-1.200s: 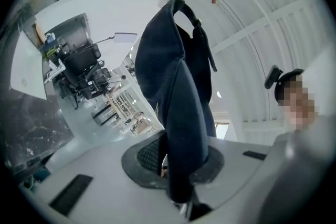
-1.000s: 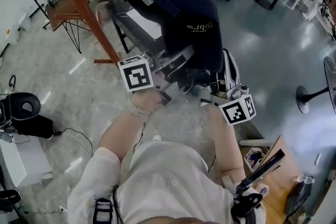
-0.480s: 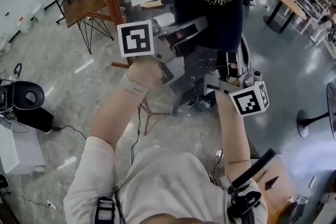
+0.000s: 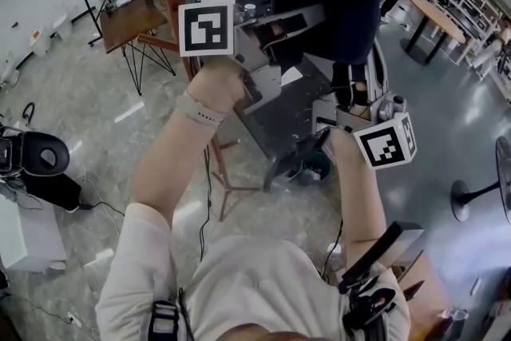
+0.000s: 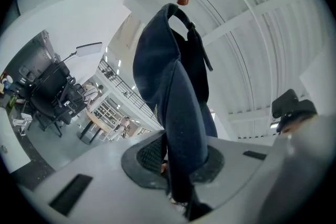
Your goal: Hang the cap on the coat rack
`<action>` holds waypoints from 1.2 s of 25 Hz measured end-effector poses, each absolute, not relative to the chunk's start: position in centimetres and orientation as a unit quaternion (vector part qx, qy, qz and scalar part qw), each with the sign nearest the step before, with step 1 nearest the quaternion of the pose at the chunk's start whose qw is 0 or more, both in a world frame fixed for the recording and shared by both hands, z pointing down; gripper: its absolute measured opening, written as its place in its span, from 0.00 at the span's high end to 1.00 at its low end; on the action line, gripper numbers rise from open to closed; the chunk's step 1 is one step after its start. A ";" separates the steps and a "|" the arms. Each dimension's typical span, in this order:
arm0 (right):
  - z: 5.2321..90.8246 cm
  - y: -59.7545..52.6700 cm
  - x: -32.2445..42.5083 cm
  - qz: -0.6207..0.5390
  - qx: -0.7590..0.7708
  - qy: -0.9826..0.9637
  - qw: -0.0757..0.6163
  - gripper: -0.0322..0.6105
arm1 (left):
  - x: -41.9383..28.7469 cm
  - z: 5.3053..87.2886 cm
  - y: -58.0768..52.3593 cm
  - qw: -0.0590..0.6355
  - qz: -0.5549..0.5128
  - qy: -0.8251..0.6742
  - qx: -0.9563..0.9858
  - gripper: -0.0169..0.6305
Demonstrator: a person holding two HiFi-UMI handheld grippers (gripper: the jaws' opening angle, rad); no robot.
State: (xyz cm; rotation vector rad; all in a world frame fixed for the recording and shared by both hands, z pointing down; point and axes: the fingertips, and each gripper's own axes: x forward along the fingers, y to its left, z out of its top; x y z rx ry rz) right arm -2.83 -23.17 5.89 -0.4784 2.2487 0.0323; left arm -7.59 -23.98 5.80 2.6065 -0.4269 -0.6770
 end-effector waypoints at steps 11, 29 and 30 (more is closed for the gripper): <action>4.1 -22.9 -6.7 0.037 -0.163 0.904 0.395 0.89 | -11.2 5.1 -23.1 0.187 -0.270 -0.165 0.930 0.91; 8.2 -20.7 -10.5 0.024 -0.147 0.914 0.377 0.89 | -14.9 9.8 -20.1 0.188 -0.312 -0.173 0.915 0.91; 8.2 -20.8 -10.5 0.022 -0.147 0.915 0.374 0.89 | -14.9 9.8 -20.2 0.190 -0.314 -0.173 0.914 0.91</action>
